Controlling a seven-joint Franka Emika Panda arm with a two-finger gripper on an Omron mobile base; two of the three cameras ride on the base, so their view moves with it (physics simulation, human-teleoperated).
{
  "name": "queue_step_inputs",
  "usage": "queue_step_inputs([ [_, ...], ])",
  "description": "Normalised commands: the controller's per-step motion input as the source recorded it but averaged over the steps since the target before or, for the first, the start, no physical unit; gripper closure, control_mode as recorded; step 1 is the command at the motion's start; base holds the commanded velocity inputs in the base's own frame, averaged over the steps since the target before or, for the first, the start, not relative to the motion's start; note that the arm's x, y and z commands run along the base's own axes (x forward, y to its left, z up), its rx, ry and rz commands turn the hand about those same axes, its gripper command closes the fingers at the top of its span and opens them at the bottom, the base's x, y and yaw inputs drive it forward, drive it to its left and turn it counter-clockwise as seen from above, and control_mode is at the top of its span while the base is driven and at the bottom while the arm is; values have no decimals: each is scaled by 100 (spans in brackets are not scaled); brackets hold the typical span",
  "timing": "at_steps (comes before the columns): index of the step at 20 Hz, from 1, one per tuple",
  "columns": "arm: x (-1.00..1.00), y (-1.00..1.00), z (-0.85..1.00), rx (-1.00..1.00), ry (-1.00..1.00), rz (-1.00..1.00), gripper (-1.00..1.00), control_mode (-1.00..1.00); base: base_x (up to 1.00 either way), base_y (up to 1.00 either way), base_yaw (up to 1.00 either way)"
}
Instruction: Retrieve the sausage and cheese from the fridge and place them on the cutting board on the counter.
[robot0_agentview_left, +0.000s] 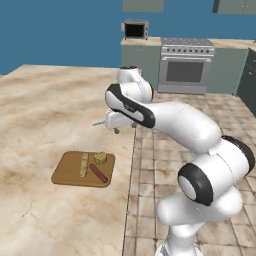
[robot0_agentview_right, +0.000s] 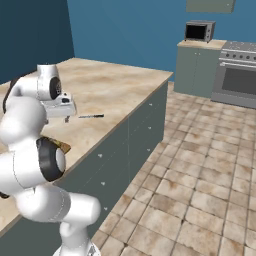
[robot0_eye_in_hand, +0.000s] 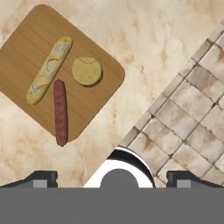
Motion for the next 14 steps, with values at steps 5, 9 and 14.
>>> queue_step_inputs([
  [5,-41,-97,27,-1,-17,-1,-100,-100,0,0,0],
  [9,-45,-97,58,0,-9,-6,-100,-100,0,0,0],
  [14,-46,-76,88,3,-6,-11,-100,-100,0,0,0],
])
